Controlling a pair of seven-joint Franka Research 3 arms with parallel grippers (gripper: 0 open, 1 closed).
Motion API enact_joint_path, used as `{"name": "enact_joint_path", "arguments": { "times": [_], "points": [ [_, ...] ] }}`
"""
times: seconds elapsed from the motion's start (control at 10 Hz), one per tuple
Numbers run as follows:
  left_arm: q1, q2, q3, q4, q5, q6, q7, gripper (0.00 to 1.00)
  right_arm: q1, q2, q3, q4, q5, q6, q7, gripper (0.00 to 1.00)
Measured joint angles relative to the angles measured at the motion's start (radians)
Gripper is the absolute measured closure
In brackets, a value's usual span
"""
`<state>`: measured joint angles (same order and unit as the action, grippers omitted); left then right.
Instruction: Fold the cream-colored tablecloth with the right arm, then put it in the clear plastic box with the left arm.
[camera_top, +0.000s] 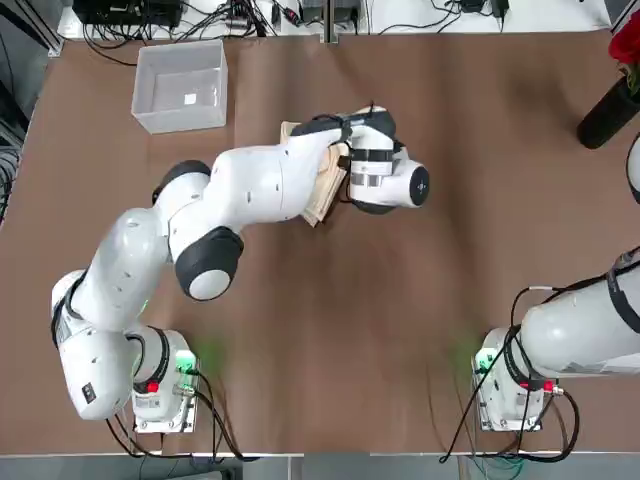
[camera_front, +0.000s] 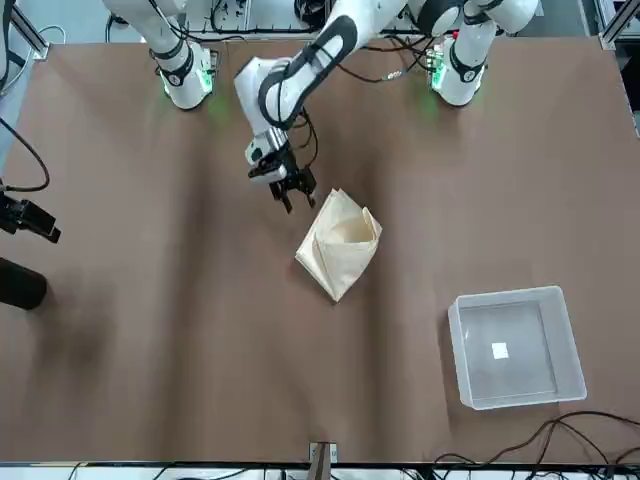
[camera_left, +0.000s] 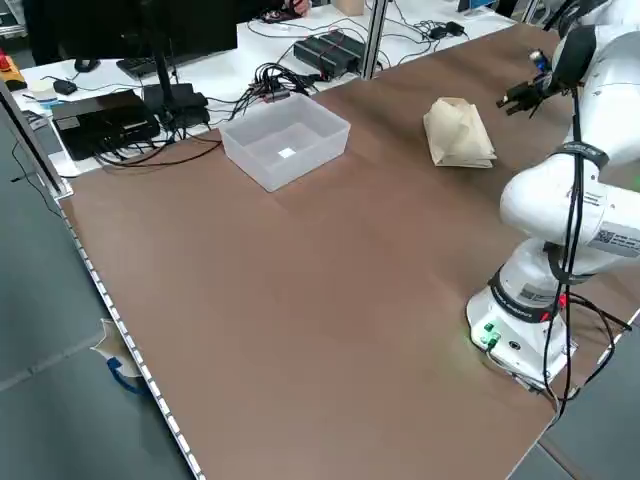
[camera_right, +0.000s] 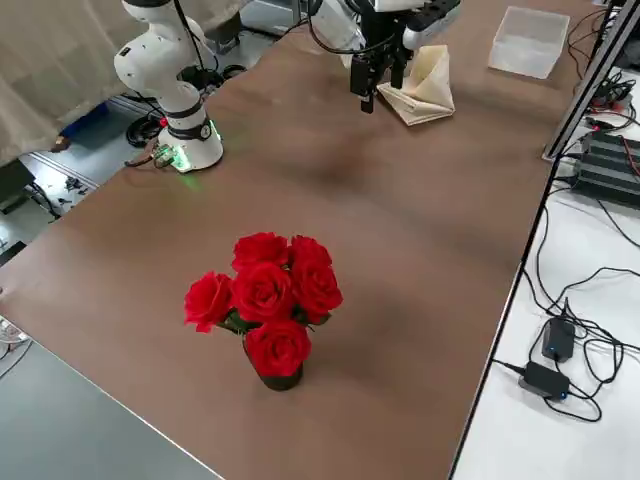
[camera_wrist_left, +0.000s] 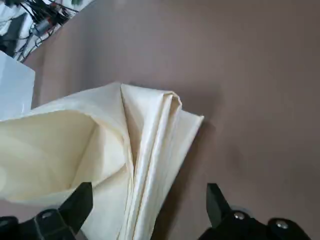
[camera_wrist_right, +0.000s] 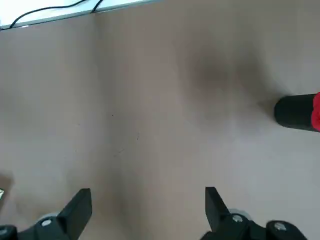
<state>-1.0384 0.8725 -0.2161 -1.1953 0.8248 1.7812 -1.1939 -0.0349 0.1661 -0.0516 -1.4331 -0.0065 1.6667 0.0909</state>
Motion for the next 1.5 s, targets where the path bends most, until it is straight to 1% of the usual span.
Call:
{"name": "enact_joint_path", "arguments": {
  "times": [0.2, 0.3, 0.4, 0.6, 0.8, 0.9, 1.3, 1.4, 1.5],
  "points": [
    [0.011, -0.079, 0.017, 0.006, -0.160, -0.003, 0.112, 0.00, 0.000, 0.000, 0.000, 0.000, 0.000, 0.000, 0.000, 0.00],
    [0.034, -0.123, 0.028, 0.007, -0.239, -0.007, 0.171, 0.00, 0.000, 0.000, 0.000, 0.000, 0.000, 0.000, 0.000, 0.00],
    [0.082, -0.169, 0.031, 0.007, -0.313, -0.009, 0.236, 0.00, 0.000, 0.000, 0.000, 0.000, 0.000, 0.000, 0.000, 0.00],
    [0.199, -0.236, 0.032, 0.004, -0.416, -0.011, 0.357, 0.00, 0.000, 0.000, 0.000, 0.001, 0.000, -0.001, 0.000, 0.00],
    [0.300, -0.278, 0.037, -0.001, -0.527, -0.017, 0.503, 0.00, 0.000, 0.000, 0.000, 0.001, 0.000, -0.001, 0.000, 0.00],
    [0.333, -0.294, 0.058, -0.005, -0.582, -0.019, 0.580, 0.00, 0.000, 0.000, 0.000, 0.001, 0.000, -0.001, 0.000, 0.00],
    [0.350, -0.322, 0.288, -0.013, -0.901, -0.019, 0.952, 0.00, 0.000, 0.000, 0.000, 0.001, 0.000, -0.003, 0.000, 0.00],
    [0.363, -0.322, 0.324, -0.016, -0.978, -0.020, 1.052, 0.00, 0.000, 0.000, 0.000, 0.001, 0.000, -0.004, 0.000, 0.00],
    [0.395, -0.321, 0.338, -0.025, -1.042, -0.020, 1.160, 0.00, 0.000, 0.000, -0.001, 0.000, 0.000, -0.005, 0.000, 0.00]
  ]
}}
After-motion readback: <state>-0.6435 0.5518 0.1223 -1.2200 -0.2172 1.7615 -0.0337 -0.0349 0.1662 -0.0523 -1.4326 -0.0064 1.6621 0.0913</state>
